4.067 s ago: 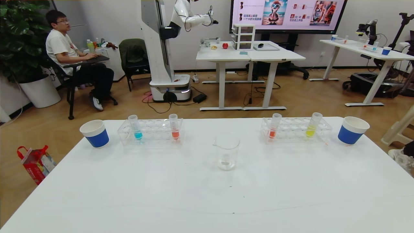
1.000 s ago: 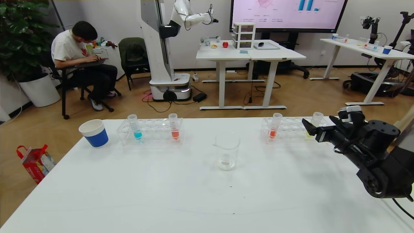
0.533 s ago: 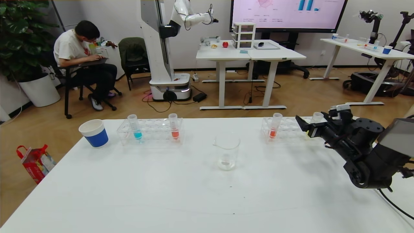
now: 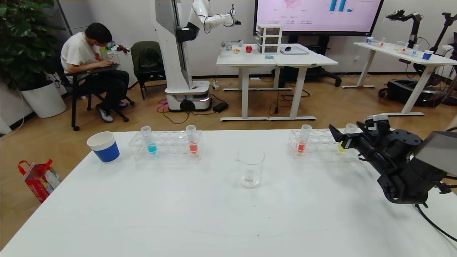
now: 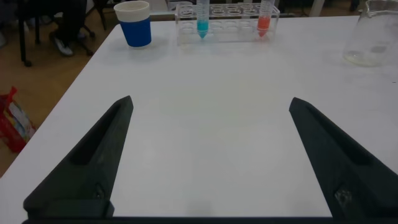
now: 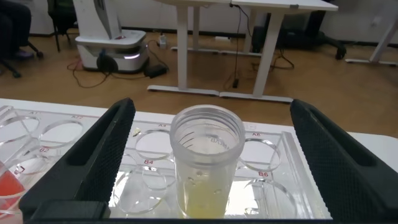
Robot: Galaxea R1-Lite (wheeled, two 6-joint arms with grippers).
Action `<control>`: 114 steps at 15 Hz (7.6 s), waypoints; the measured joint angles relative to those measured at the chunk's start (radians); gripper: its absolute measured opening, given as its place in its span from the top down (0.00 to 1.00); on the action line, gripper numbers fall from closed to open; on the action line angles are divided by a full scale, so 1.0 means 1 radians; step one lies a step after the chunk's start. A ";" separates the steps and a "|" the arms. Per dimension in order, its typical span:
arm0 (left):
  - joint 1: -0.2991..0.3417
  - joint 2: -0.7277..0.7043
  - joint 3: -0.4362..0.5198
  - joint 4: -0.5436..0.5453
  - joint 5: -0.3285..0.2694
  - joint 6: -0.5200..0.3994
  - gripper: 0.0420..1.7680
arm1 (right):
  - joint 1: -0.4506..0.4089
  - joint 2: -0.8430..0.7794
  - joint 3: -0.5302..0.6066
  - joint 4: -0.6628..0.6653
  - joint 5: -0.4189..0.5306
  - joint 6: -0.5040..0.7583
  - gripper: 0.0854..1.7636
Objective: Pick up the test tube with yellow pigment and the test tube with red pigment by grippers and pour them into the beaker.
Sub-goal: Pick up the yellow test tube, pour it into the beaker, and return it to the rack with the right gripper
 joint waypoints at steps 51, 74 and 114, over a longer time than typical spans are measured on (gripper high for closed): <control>0.000 0.000 0.000 0.000 0.001 0.000 0.01 | 0.474 -0.092 -0.282 0.272 0.607 -0.839 0.74; 0.000 0.000 0.000 0.000 0.001 0.000 0.01 | 0.505 -0.056 -0.460 0.465 0.759 -1.406 0.74; 0.000 0.000 0.000 0.000 0.001 0.000 0.01 | 0.463 -0.156 -0.431 0.366 0.686 -1.103 0.74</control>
